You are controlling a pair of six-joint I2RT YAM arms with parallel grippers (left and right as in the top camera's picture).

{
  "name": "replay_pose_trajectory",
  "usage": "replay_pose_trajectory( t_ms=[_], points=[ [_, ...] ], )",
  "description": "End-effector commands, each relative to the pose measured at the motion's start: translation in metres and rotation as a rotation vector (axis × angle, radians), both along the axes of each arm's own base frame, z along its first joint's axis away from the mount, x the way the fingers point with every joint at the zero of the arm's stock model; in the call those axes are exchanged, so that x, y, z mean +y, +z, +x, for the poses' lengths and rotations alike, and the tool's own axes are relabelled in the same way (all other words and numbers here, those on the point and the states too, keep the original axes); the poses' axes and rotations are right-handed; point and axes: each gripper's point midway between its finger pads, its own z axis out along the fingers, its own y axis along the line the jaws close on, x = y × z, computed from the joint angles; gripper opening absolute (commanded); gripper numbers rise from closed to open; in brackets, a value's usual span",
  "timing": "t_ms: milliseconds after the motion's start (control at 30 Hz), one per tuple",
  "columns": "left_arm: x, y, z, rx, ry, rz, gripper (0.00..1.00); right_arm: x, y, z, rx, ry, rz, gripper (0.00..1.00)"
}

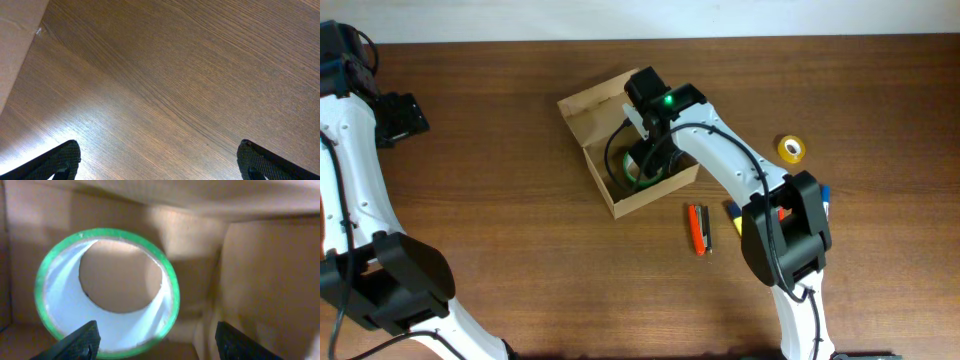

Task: Pack container
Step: 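Lower the green tape into the box and open the right gripper, then move the right gripper to the yellow tape roll and grasp it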

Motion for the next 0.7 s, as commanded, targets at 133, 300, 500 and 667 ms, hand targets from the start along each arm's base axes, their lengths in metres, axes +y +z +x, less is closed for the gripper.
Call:
replay_pose_trajectory(
  t_ms=[133, 300, 500, 667],
  points=[
    [0.000, 0.009, -0.003, -0.012, -0.013, 0.018, 1.00, 0.006, 0.105, 0.029, -0.246, -0.020, 0.064, 0.76],
    [0.000, 0.009, -0.003, -0.012, -0.013, 0.018, 1.00, -0.010, 0.172, 0.026, -0.397, -0.070, 0.055, 0.79],
    [0.000, 0.010, -0.003, -0.013, -0.013, 0.018, 1.00, -0.076, 0.216, 0.015, -0.459, -0.254, 0.010, 0.82],
    [0.000, 0.009, -0.003, -0.012, -0.013, 0.018, 1.00, -0.156, 0.234, 0.005, -0.446, -0.465, 0.006, 0.83]
  ],
)
